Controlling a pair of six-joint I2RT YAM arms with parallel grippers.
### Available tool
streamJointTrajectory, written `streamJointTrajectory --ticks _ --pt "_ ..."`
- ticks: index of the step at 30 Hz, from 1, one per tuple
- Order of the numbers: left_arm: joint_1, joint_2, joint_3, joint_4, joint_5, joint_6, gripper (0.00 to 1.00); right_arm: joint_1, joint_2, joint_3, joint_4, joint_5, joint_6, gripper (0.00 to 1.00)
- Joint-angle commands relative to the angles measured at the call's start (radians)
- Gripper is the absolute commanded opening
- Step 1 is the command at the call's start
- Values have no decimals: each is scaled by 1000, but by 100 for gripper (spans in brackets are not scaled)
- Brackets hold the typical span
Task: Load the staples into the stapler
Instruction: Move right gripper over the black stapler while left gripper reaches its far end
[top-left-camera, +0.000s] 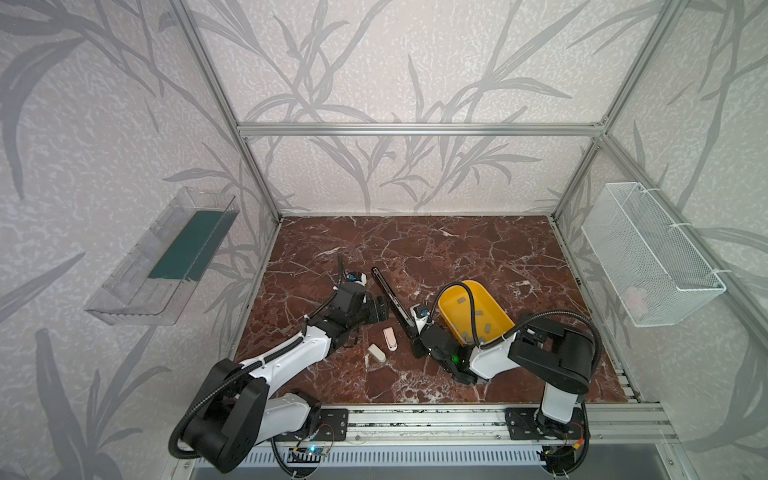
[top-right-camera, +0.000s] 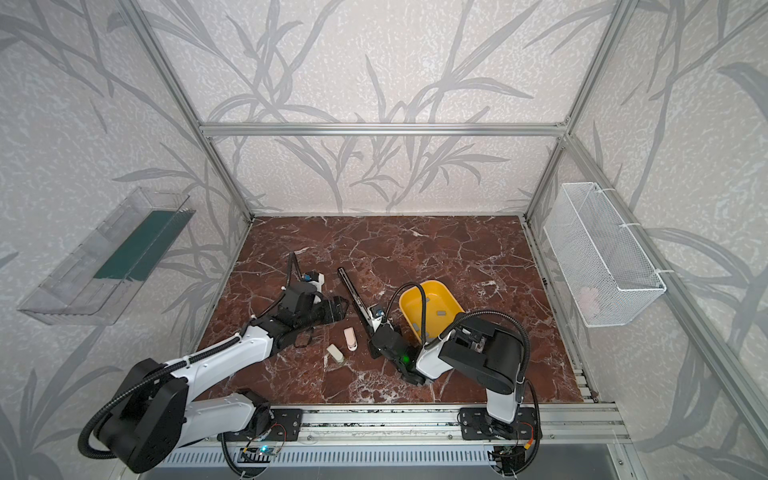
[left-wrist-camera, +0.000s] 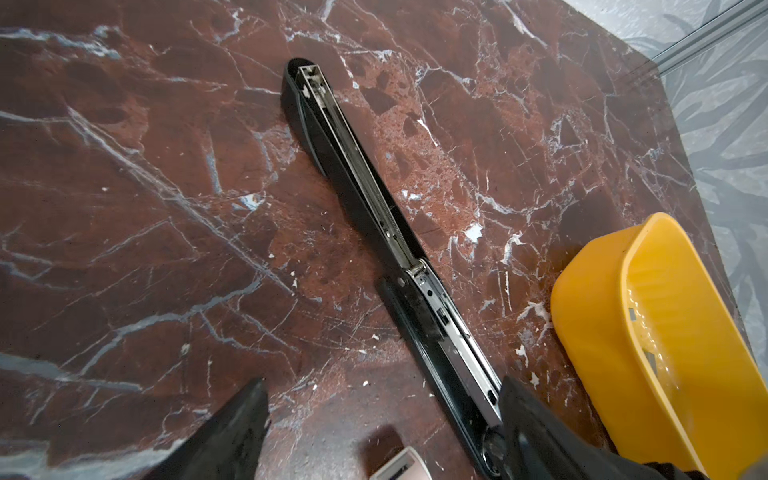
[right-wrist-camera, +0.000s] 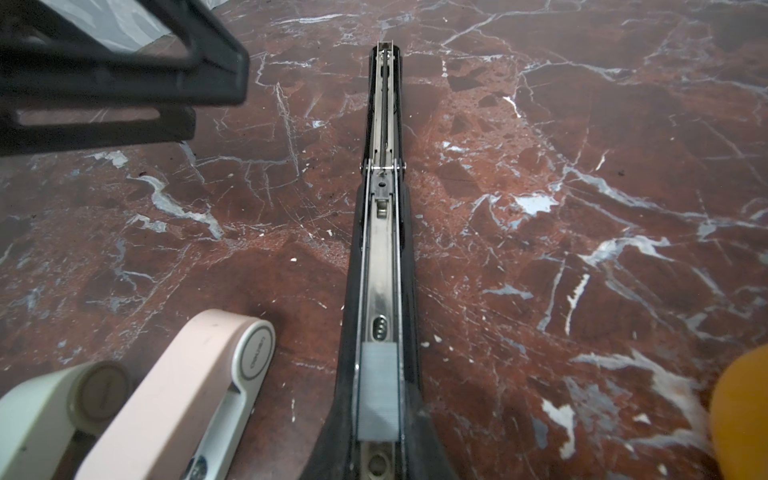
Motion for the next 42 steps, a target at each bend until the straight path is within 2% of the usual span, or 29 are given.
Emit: streamJointTrajectory --ticks 1,7,13,19,27,32,36,42 --pt "2 22 36 62 -2 -28 87 -4 -49 1 -30 -36 66 2" --pt "3 67 36 123 -1 -47 87 -5 -81 3 -54 -105 144 2" --pt "4 139 47 166 2 -62 87 -4 -89 4 -54 -128 150 1" --pt "9 283 89 266 63 -101 87 -4 -87 2 -54 -128 145 0" --pt "63 474 147 389 163 -176 79 -2 -86 -9 -57 -135 137 0" --pt "102 522 192 422 199 -174 78 -3 -92 -30 -31 -141 115 0" --pt "109 553 246 429 238 -154 73 1 -69 -51 34 -153 68 0" --pt "112 536 284 418 241 -103 69 5 -39 -71 99 -132 24 0"
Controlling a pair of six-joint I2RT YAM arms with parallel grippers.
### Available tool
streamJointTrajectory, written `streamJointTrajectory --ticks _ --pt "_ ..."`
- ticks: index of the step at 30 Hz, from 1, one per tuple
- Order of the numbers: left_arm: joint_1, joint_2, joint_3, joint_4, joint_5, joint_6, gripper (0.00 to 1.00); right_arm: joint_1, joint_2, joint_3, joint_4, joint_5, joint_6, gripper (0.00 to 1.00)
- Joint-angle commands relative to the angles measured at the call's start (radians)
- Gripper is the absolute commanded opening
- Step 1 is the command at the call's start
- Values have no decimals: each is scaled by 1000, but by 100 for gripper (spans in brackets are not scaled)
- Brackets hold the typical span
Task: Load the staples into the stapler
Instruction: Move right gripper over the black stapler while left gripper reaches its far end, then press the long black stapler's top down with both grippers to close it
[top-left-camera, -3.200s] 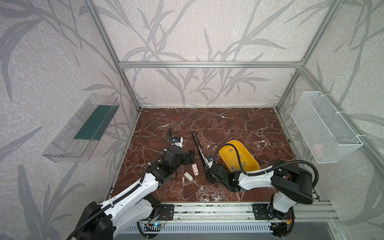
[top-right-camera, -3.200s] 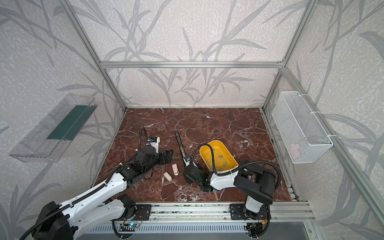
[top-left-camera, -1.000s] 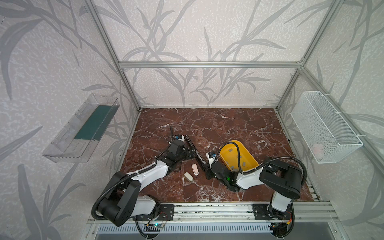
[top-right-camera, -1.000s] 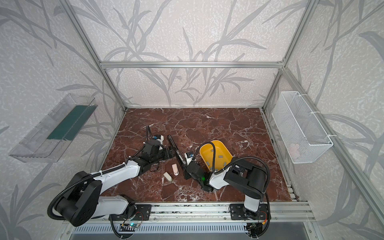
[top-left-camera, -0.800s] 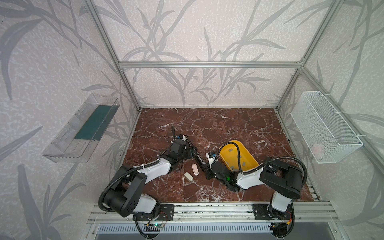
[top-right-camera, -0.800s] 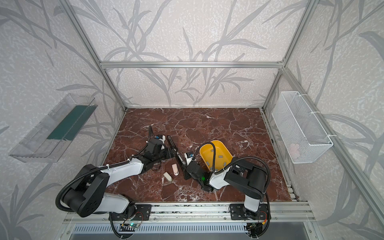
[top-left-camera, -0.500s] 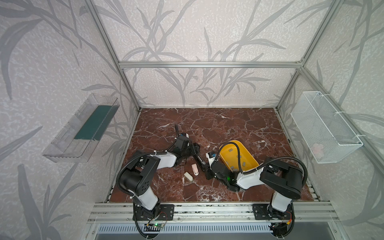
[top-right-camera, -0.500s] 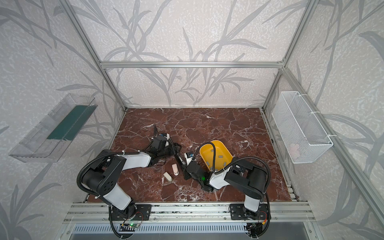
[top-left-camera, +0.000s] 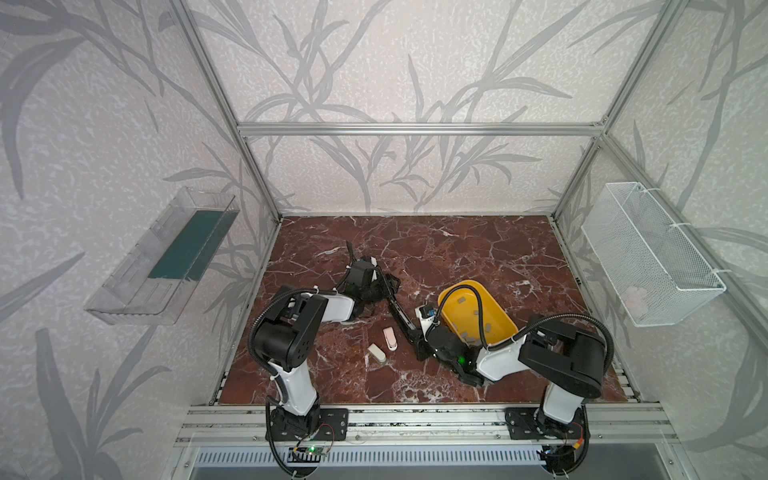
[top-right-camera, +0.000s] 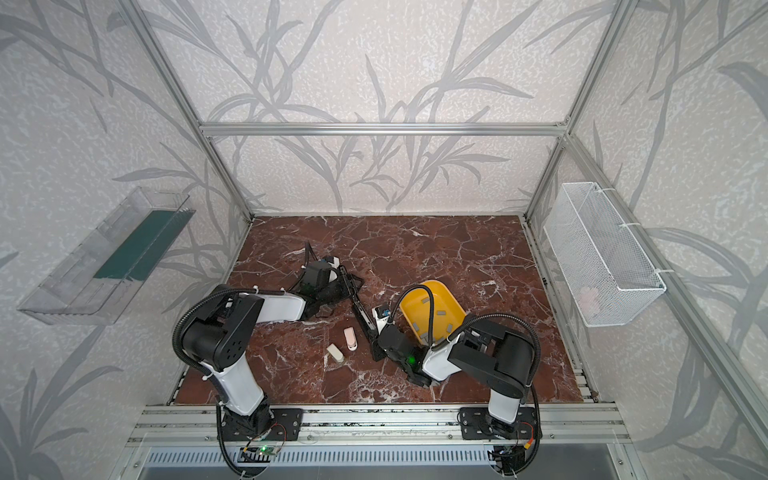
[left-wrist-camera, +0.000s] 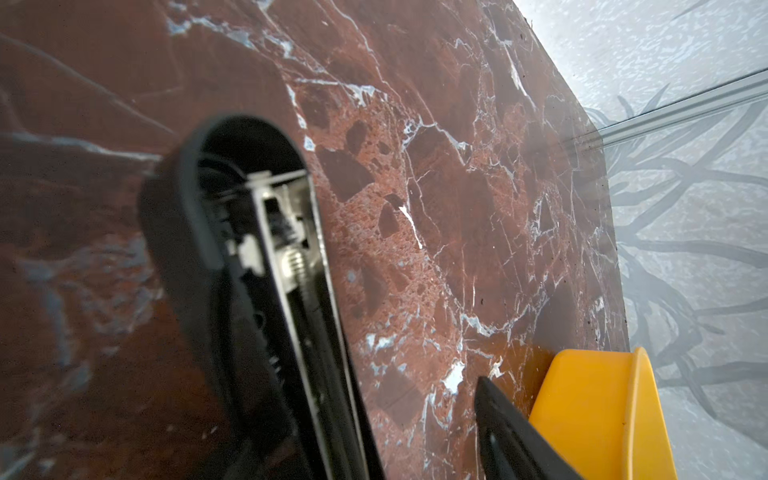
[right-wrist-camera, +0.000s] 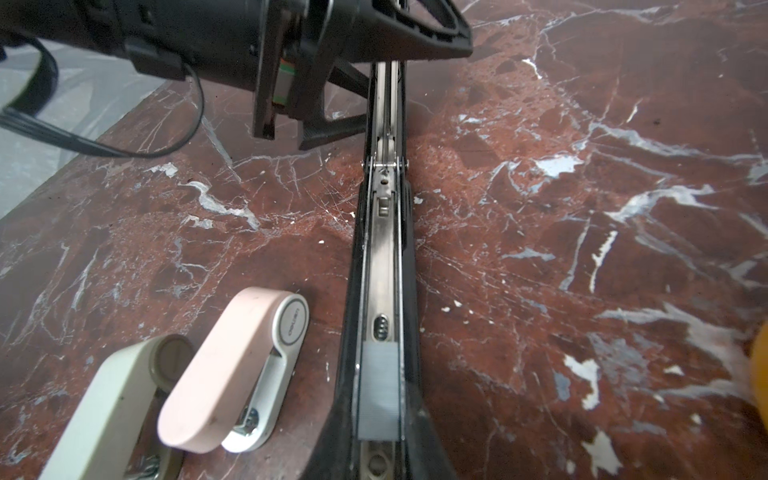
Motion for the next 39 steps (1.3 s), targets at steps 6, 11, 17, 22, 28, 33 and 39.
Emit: streamJointTrajectory --ticks 6,11,17,22,28,33,39 --pt "2 -39 43 97 109 101 62 18 17 -18 112 -35 -82 0" --pt "-4 -89 -12 167 141 149 60 24 30 -23 146 -33 -109 1" --pt "-15 -157 -83 216 147 211 57 30 43 -35 199 -29 -140 1" --pt "-47 -188 -138 257 138 287 53 35 48 -67 265 -19 -169 3" --pt "-118 -256 -229 308 81 393 50 39 60 -89 307 15 -184 4" --pt "-217 -311 -313 333 1 528 55 37 84 -95 348 11 -171 5" --pt "-237 -323 -422 463 6 563 68 36 84 -109 367 6 -158 5"
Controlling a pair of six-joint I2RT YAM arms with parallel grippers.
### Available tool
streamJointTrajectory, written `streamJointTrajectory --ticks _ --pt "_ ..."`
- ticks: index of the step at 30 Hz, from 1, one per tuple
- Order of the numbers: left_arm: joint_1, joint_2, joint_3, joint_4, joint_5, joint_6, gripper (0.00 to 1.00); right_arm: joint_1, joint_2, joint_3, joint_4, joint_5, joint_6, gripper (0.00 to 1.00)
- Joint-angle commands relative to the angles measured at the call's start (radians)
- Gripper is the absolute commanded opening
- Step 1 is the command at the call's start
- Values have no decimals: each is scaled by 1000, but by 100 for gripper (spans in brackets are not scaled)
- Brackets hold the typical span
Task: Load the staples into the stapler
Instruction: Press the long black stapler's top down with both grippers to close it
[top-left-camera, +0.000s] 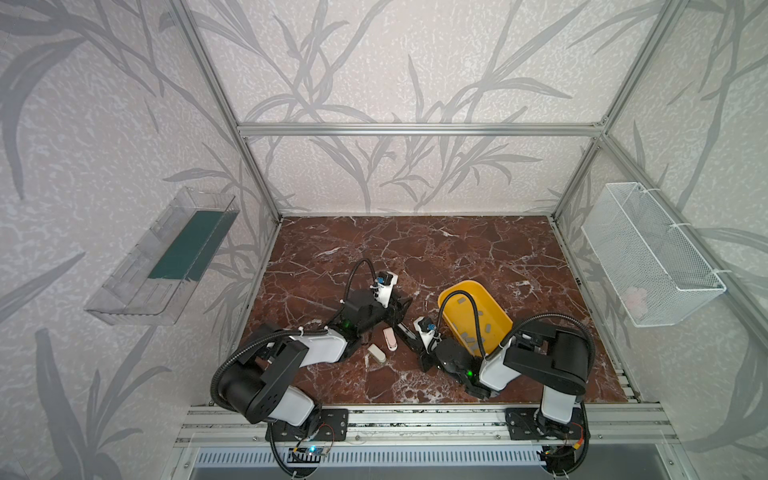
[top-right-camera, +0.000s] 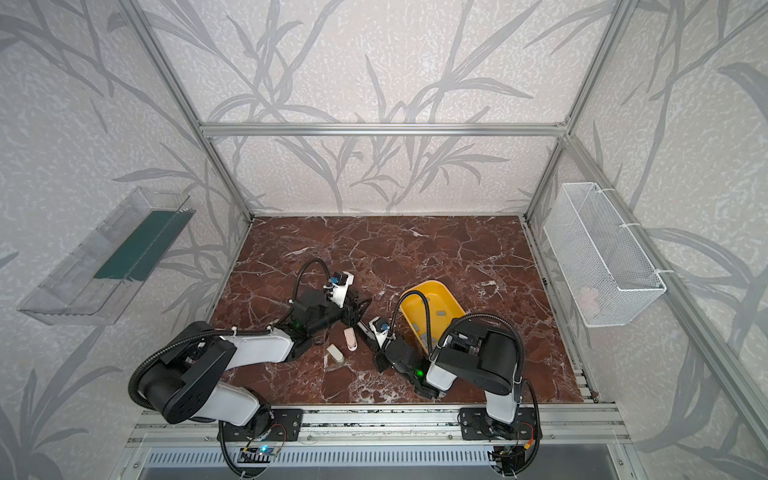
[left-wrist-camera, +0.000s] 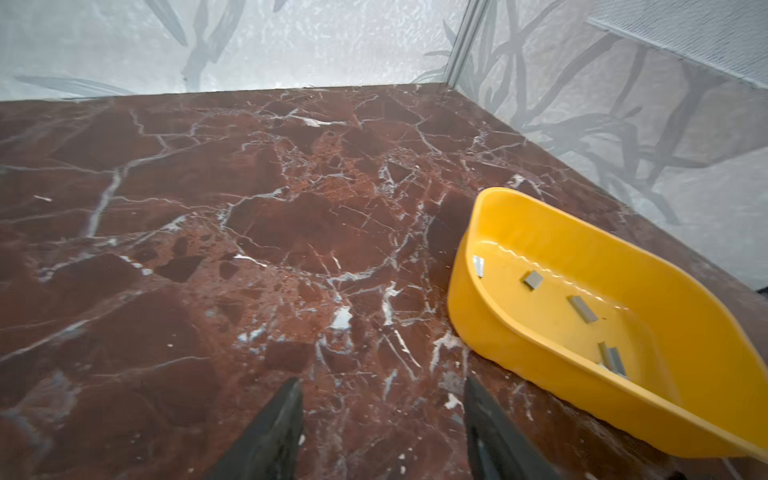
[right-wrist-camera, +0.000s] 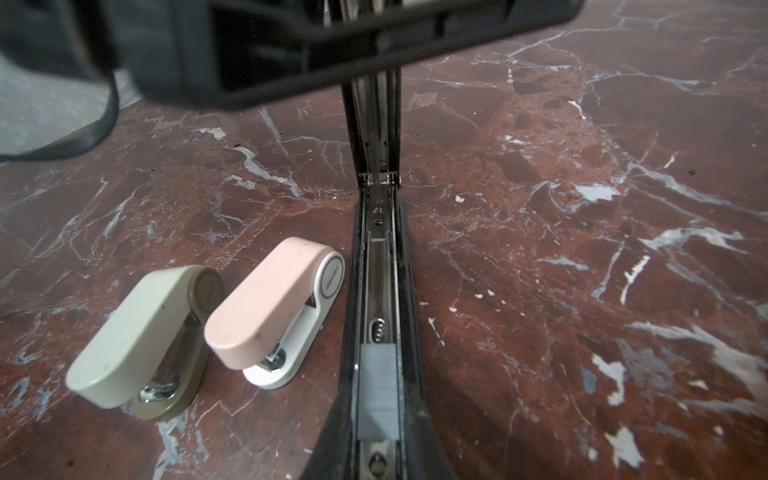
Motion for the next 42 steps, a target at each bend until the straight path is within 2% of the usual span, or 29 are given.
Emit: streamJointTrajectory --ticks 1,6,13,22,26,29,31,34,39,42 --pt "-20 -10 -57 79 58 22 72 2 2 -4 74 9 16 5" --pt "-33 -29 -102 119 93 65 88 1 -19 -5 52 12 22 5" --pt "-39 -47 -173 203 108 94 100 1 -18 3 44 11 29 5" --pt "-42 -138 -246 264 109 104 100 1 -18 7 33 20 26 6" --pt "-41 -206 -236 170 101 113 100 1 -18 7 31 20 24 7" --pt "-41 -258 -236 133 61 104 100 3 -26 7 24 23 21 16" --pt "-41 -297 -236 103 2 81 100 6 -45 3 8 31 16 34" --pt "-41 -364 -225 -4 -52 58 100 11 -91 -7 -23 42 12 49" --pt "-42 -406 -213 -92 -173 14 100 17 -203 -28 -75 48 1 53" --pt "-40 -395 -207 -110 -223 -11 98 18 -268 -30 -116 38 -5 45"
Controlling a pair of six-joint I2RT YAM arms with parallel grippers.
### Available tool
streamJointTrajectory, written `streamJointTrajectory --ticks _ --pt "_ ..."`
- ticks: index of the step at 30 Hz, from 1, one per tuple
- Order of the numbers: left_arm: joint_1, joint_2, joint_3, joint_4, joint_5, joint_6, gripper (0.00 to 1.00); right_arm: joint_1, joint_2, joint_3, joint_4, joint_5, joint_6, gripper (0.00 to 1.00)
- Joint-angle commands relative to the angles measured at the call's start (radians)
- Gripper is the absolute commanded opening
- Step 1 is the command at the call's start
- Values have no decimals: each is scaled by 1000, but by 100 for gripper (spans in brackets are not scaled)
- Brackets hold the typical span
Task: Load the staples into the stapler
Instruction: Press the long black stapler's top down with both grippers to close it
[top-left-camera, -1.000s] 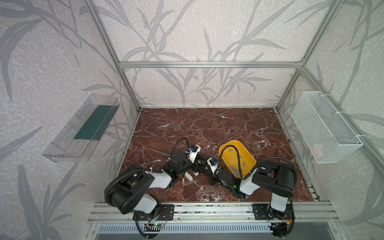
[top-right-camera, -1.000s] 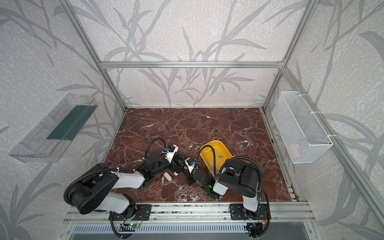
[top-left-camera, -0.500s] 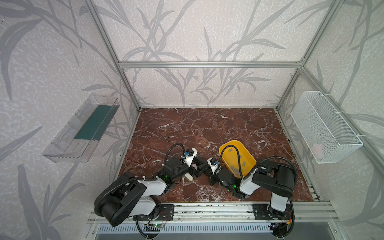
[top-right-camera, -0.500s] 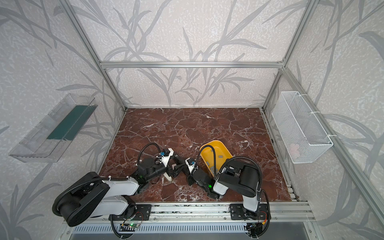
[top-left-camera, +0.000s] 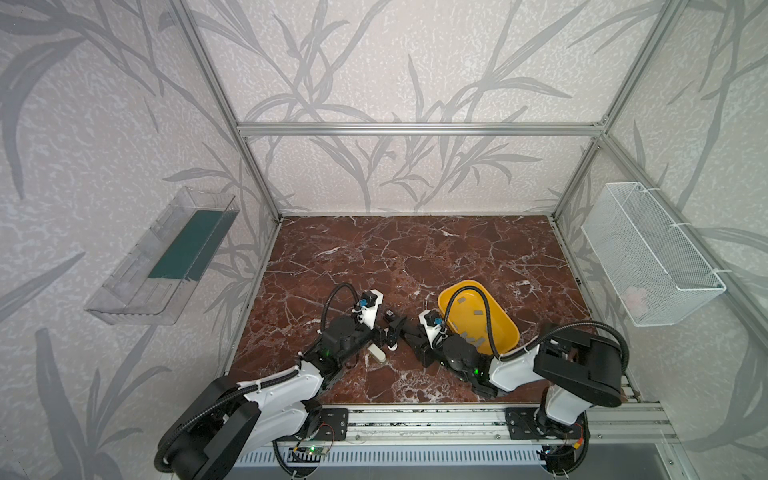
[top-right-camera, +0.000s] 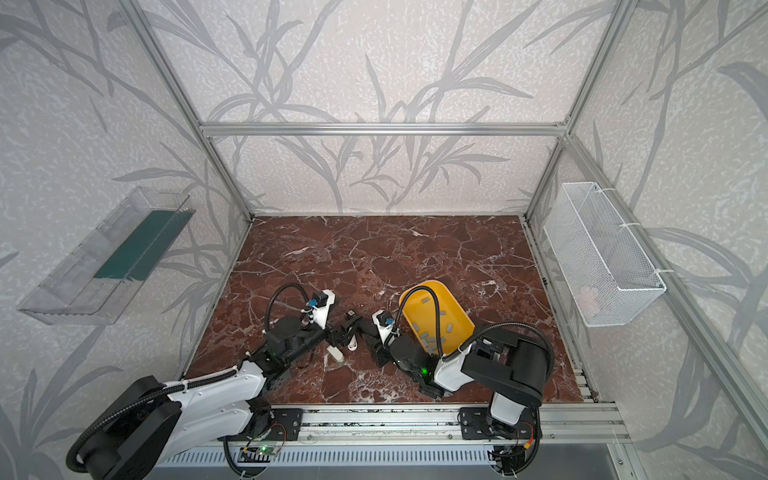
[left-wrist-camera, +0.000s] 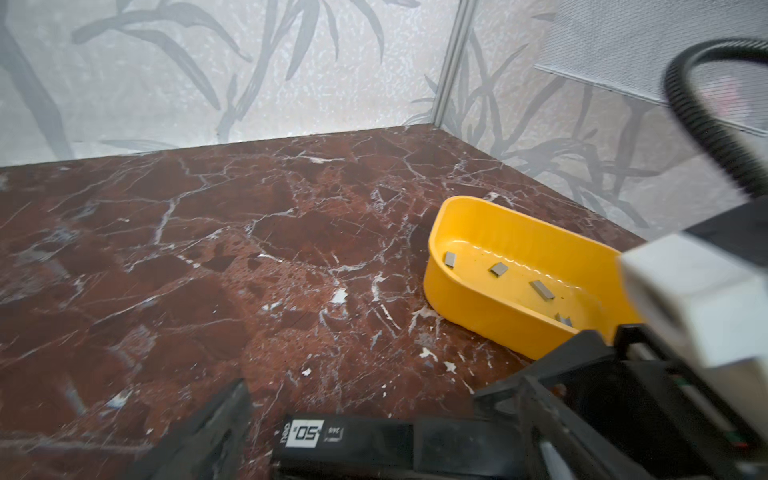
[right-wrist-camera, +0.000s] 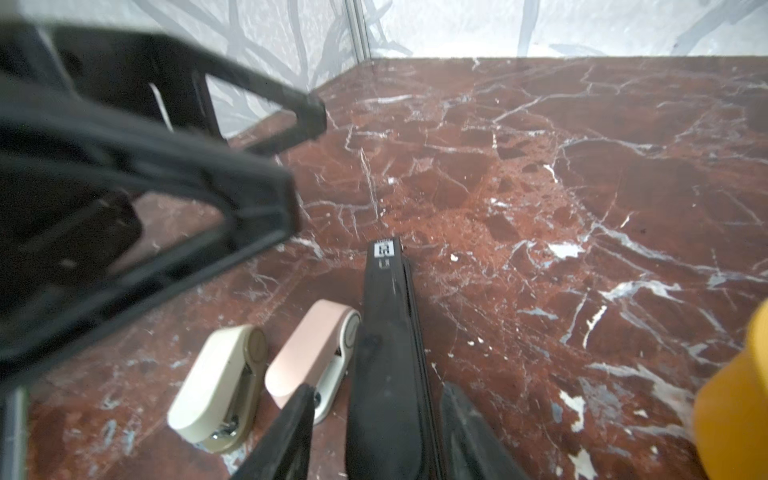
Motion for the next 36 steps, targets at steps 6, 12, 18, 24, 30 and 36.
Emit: streamJointTrajectory --ticks 6,12,18,24,30,36 --pt "0 85 69 -45 -53 -43 88 6 -96 52 -169 16 -14 30" --pt "0 191 93 3 -29 -56 83 7 -29 94 -189 24 -15 24" --pt "0 267 97 47 -13 -72 77 6 10 105 -201 26 -4 20" --pt "0 337 92 100 -3 -82 74 5 52 72 -175 42 19 18" --pt "1 392 95 143 3 -90 71 11 121 23 -113 53 51 16" --pt "0 413 93 164 10 -96 70 13 178 -18 -51 62 72 16"
